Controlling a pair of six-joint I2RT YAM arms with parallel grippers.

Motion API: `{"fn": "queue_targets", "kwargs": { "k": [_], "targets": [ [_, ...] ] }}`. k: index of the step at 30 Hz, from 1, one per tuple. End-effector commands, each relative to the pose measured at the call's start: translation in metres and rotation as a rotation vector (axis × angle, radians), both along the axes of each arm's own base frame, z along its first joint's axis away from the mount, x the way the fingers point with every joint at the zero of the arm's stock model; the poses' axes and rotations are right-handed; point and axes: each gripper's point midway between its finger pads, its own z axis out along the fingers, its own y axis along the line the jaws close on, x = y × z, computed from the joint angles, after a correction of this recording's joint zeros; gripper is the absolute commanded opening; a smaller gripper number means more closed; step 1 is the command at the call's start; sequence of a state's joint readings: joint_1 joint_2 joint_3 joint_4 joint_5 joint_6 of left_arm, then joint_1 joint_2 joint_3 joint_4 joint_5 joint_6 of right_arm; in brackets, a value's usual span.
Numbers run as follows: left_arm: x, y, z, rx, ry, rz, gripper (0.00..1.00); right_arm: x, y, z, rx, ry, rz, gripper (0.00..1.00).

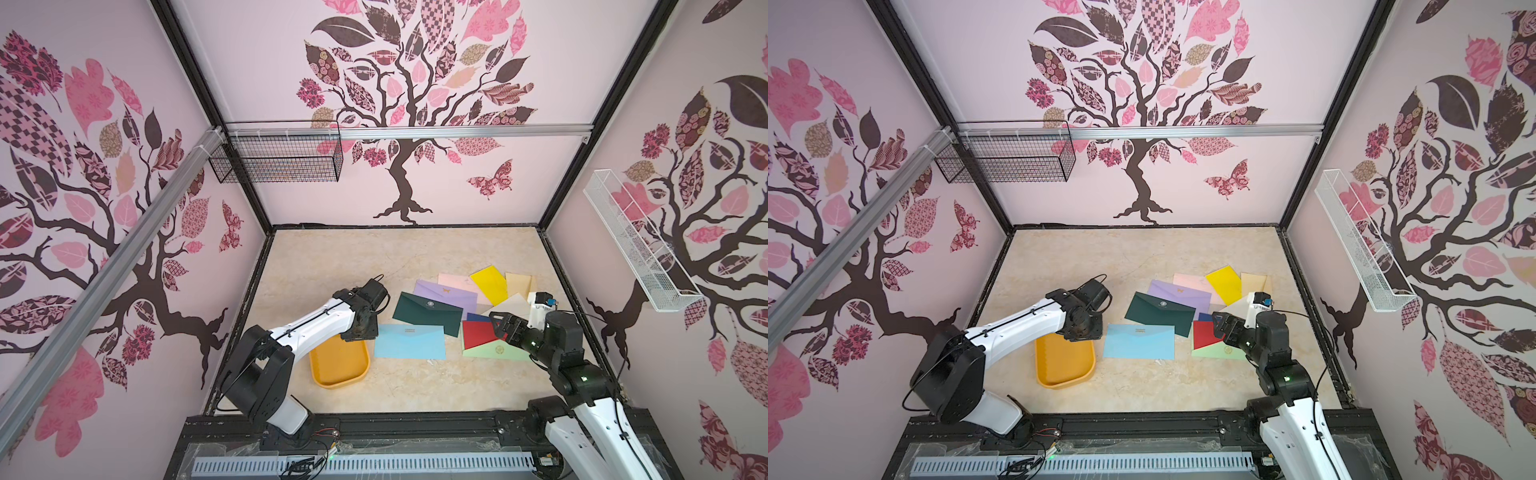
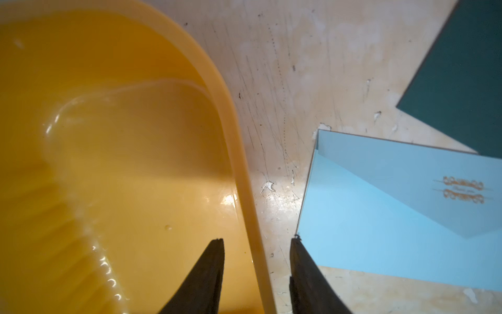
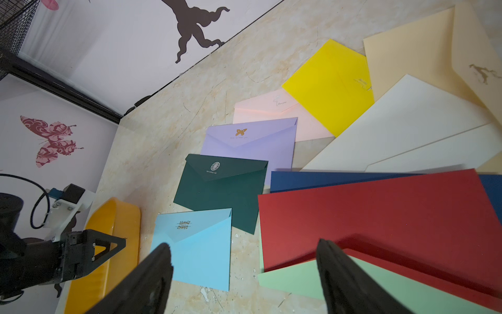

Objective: Put the sealed envelopes into the storage box
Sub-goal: Move the storage box to the center of the board.

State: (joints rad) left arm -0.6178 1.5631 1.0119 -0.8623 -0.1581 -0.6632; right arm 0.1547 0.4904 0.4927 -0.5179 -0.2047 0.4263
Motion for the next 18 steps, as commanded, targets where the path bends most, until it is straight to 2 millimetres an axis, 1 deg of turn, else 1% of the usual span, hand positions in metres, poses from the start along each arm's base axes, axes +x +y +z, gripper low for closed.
{"fn": "queue_targets", "kwargs": {
  "k": [1,4,6,8,11,12,15,18],
  "targets": [
    [0.010,0.000,0.001,0.035,-0.016,-0.018,0.26,-0.002,0.002,0.001,-0.002,-0.008,0.016,0.87],
    [0.016,-0.001,0.001,0.067,-0.005,-0.031,0.11,-0.002,0.002,0.001,-0.001,-0.005,0.015,0.87],
    [0.023,0.002,0.007,0.091,-0.026,-0.038,0.07,-0.002,0.002,0.000,-0.001,-0.005,0.016,0.87],
    [0.032,0.009,0.014,0.100,-0.041,-0.028,0.00,-0.002,0.002,0.001,-0.001,-0.006,0.016,0.87],
    [0.054,0.018,0.024,0.080,-0.050,-0.012,0.00,-0.001,0.002,0.000,0.000,-0.005,0.014,0.87],
    [0.063,0.016,0.030,0.078,-0.062,-0.036,0.00,-0.001,0.002,-0.001,0.001,-0.003,0.014,0.87],
    [0.094,0.005,0.049,0.112,-0.122,-0.157,0.00,-0.001,0.002,-0.002,0.001,0.001,0.014,0.88],
    [0.121,-0.015,0.058,0.110,-0.163,-0.320,0.00,0.000,0.002,-0.002,0.001,0.003,0.013,0.88]
  ]
}}
